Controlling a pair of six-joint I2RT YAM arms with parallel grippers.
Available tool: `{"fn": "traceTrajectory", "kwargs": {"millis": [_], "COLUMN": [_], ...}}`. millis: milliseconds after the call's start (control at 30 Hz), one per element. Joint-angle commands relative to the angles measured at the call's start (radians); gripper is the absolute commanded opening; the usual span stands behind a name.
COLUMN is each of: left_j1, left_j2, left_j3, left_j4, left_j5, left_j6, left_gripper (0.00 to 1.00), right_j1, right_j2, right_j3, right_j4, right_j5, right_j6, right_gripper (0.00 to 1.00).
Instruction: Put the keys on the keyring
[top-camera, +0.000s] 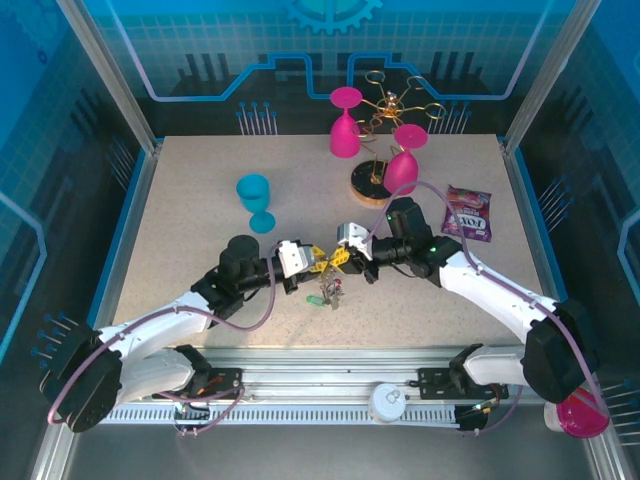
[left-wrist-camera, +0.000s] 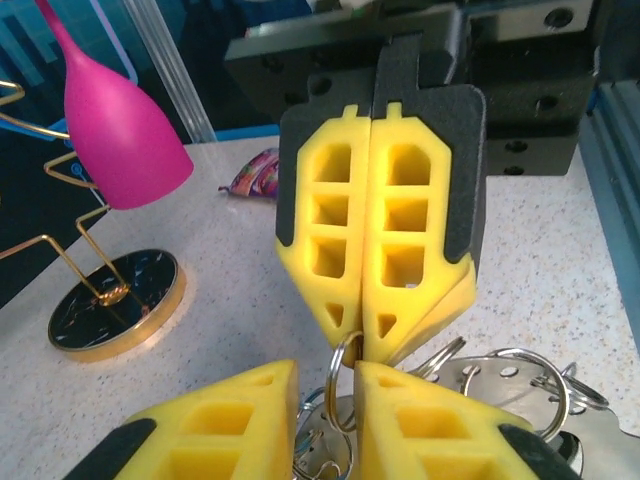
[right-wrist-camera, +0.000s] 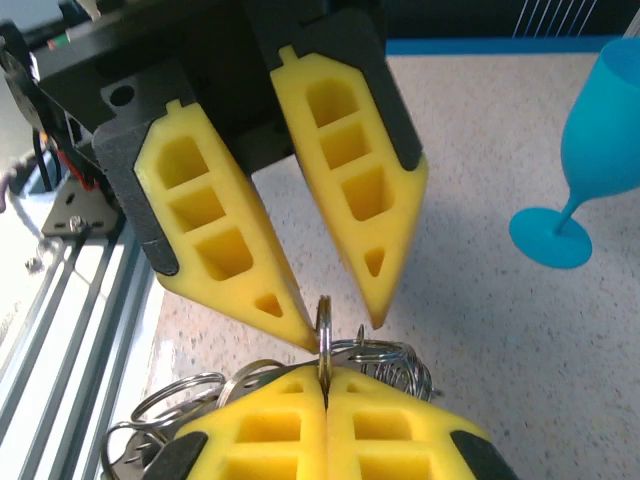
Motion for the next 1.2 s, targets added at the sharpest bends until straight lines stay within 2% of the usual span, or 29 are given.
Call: {"fn": "traceTrajectory", "kwargs": {"millis": [0,233,367,500,600,667,833,1033,1167], "left_j1": [-0.013,-0.013,-0.014,-0.014,-0.012,-0.010,-0.001,0.003,0.004], "left_j2": [-0.001,0.017,0.017,-0.025,-0.057,-0.066,-0.073,-0.082,-0.086], "left_j3": [0.080,0.155,0.172,0.114,0.044,0.016,-0.028,-0.046,-0.049], "left_j4": [-0.178,-0.356,-0.403,-0.287,-0.139,-0.082,0.026,0.057,0.060], "left_j5": [-0.074,-0.071,-0.059,-0.032,-0.009,0.000,0.030,0.046,0.050], "left_j6": [0.117,0.200,0.221,0.188,0.148,0.123,0.072,0.048,0.039], "left_gripper": [0.20,0.12,0.00,0.00,0.00,0.00,0.00,0.00,0.00], "right_j1": [0.052,0.134,0.145,0.098,0.057,0.041,0.034,0.034,0.034], "right_j2": [0.022,0.083,0.068,0.021,-0.005,-0.009,0.002,0.016,0.023], "right_j3": [0.120,0.264,0.291,0.228,0.151,0.112,0.050,0.039,0.043], "right_j4": [-0.182,-0.349,-0.341,-0.243,-0.167,-0.129,-0.083,-0.066,-0.053], "right_j5": [0.075,0.189,0.198,0.144,0.094,0.075,0.075,0.081,0.070], "right_j6": [-0.117,-0.206,-0.195,-0.113,-0.057,-0.036,-0.024,-0.020,-0.011], "right_gripper": [0.00,0.00,0.00,0.02,0.22,0.28,0.30,0.30,0.22]}}
